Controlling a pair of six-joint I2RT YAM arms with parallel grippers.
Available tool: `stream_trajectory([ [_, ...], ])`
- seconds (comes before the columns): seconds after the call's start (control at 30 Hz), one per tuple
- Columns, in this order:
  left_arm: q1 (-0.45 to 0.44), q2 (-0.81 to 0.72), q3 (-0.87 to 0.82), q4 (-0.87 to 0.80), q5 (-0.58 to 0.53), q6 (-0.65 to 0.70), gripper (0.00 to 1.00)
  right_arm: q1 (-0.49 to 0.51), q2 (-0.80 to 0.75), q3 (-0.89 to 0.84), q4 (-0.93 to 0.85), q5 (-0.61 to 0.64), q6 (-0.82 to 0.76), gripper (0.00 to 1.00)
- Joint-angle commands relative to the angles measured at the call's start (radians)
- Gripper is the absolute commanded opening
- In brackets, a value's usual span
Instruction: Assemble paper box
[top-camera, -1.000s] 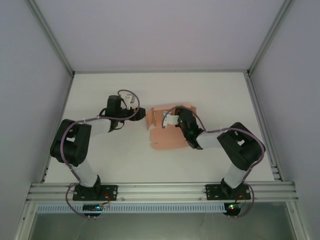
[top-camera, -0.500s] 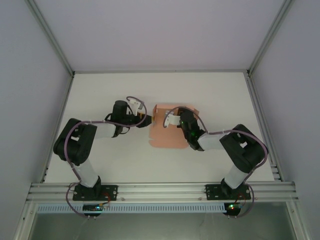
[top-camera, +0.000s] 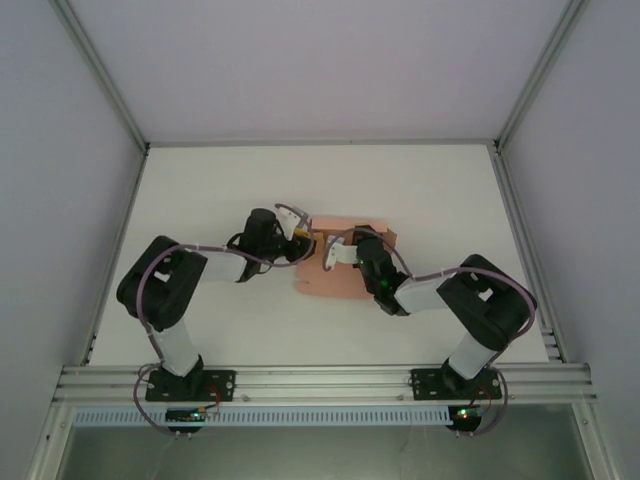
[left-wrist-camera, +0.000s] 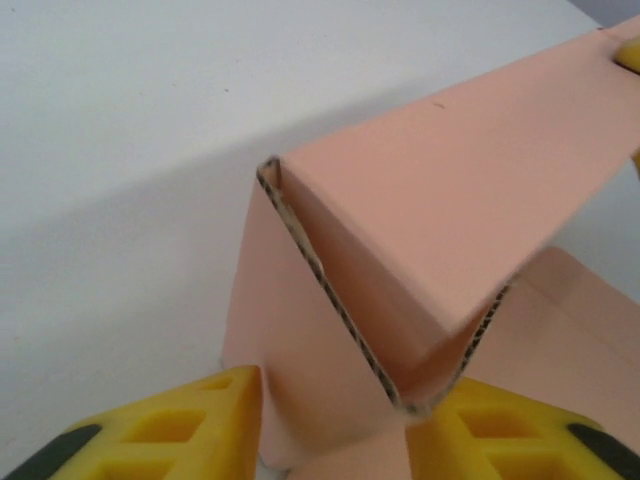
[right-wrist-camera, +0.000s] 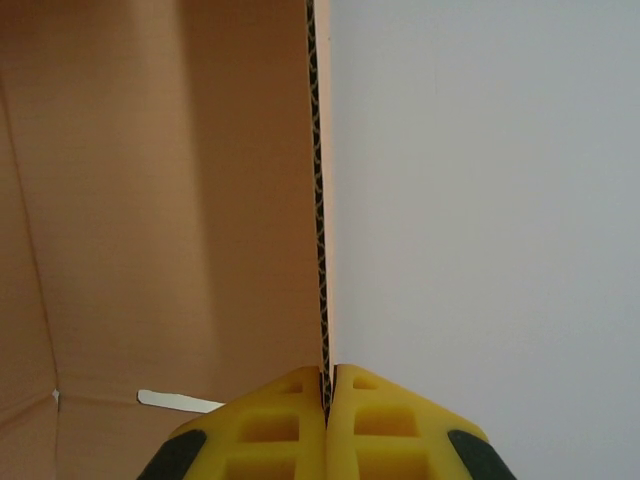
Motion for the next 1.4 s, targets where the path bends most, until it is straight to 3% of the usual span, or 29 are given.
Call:
stream_trajectory([
  [0.0, -0.014, 0.019, -0.010, 0.085, -0.102, 0.018, 0.36, 0.024, 0.030, -0.033, 0.001, 0.011, -0.011, 0.00],
  [0.37, -0.070, 0.082, 0.022, 0.156, -0.277, 0.013, 0.25, 0.036, 0.062, -0.016, -0.058, 0.012, 0.018, 0.00],
  [0.57, -0.094, 0.147, 0.065, 0.193, -0.364, -0.020, 0.00, 0.037, 0.031, 0.000, -0.153, -0.015, 0.084, 0.00],
  [0.63, -0.102, 0.152, 0.065, 0.207, -0.377, -0.002, 0.00, 0.033, 0.001, 0.011, -0.214, -0.024, 0.136, 0.00],
  [0.7, -0.106, 0.144, 0.054, 0.217, -0.380, 0.015, 0.00, 0.031, -0.053, 0.036, -0.319, -0.033, 0.223, 0.14],
  [0.77, -0.106, 0.129, 0.040, 0.218, -0.374, 0.034, 0.00, 0.031, -0.146, 0.087, -0.511, -0.074, 0.357, 0.43],
  [0.8, -0.108, 0.123, 0.033, 0.222, -0.368, 0.046, 0.00, 0.029, -0.200, 0.119, -0.635, -0.128, 0.452, 0.51],
  [0.83, -0.108, 0.116, 0.024, 0.227, -0.357, 0.059, 0.00, 0.015, -0.265, 0.157, -0.769, -0.205, 0.553, 0.58],
  [0.87, -0.108, 0.111, 0.017, 0.230, -0.352, 0.067, 0.00, -0.005, -0.321, 0.189, -0.870, -0.290, 0.642, 0.77],
  [0.97, -0.108, 0.094, -0.001, 0.231, -0.324, 0.089, 0.00, -0.119, -0.470, 0.248, -1.043, -0.609, 0.855, 0.96],
  [1.03, -0.110, 0.087, -0.019, 0.244, -0.298, 0.105, 0.00, -0.201, -0.530, 0.252, -1.052, -0.756, 0.950, 0.99],
  [1.13, -0.111, 0.079, -0.039, 0.265, -0.260, 0.122, 0.00, -0.284, -0.511, 0.291, -0.993, -0.802, 1.120, 0.99],
  [1.23, -0.112, 0.076, -0.045, 0.264, -0.228, 0.137, 0.00, -0.330, -0.374, 0.440, -1.079, -0.891, 1.200, 0.99],
  [1.37, -0.117, 0.074, -0.039, 0.238, -0.224, 0.148, 0.00, -0.330, -0.160, 0.638, -1.194, -0.899, 1.192, 0.97],
])
